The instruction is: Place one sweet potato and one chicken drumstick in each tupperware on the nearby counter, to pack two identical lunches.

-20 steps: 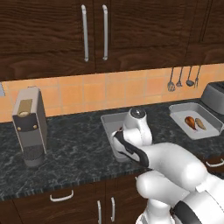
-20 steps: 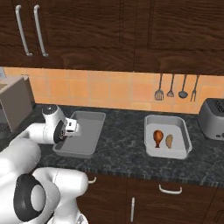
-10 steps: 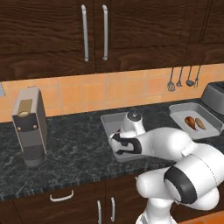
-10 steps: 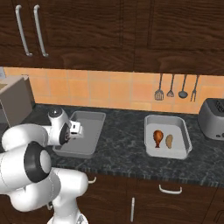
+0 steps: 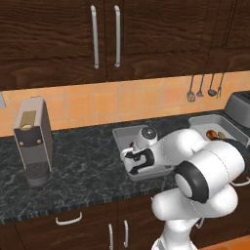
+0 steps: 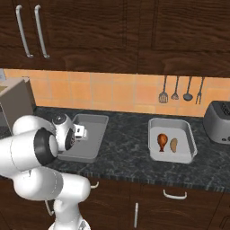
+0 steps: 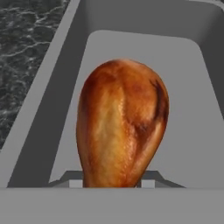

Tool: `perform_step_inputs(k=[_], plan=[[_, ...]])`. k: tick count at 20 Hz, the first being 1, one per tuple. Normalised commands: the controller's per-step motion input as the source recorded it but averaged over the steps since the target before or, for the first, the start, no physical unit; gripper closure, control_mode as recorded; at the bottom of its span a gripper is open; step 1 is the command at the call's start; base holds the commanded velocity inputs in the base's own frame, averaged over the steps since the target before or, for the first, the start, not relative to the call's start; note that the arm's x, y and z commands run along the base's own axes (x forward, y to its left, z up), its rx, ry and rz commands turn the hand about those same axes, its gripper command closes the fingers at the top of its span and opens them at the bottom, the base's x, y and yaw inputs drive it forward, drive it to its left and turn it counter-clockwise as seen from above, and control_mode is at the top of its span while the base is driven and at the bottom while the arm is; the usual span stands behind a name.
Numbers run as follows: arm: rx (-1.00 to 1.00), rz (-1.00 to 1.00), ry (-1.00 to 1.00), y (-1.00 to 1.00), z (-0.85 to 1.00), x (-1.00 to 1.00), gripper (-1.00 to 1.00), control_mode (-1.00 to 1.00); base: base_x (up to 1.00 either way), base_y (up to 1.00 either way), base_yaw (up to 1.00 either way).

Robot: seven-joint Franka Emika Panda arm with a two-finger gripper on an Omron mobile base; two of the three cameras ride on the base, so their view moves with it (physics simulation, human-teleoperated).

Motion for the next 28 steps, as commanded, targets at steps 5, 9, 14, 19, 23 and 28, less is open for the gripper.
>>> perform_step_inputs(k=[5,9,14,19,23,28], plan=[[0.00,-0.01,-0.07,-0.04,0.46,-0.22,-1.00,-1.00,0.00,0.00,0.00],[0.00,-0.02,-0.03,-0.05,0.73,-0.55,-1.00,-1.00,0.00,0.00,0.00],[0.03,-0.02,-0.08,-0.28,0.71,-1.00,-1.00,-1.00,0.00,0.00,0.00],[0.07,-0.04,-0.04,-0.55,0.09,-1.00,-1.00,-1.00,0.00,0.00,0.00],[0.01,-0.03,-0.02,-0.29,0.00,-1.00,-1.00,-1.00,0.00,0.00,0.00],[0.00,-0.01,-0.03,-0.16,0.00,-0.80,-1.00,1.00,-0.20,-0.03,0.00]])
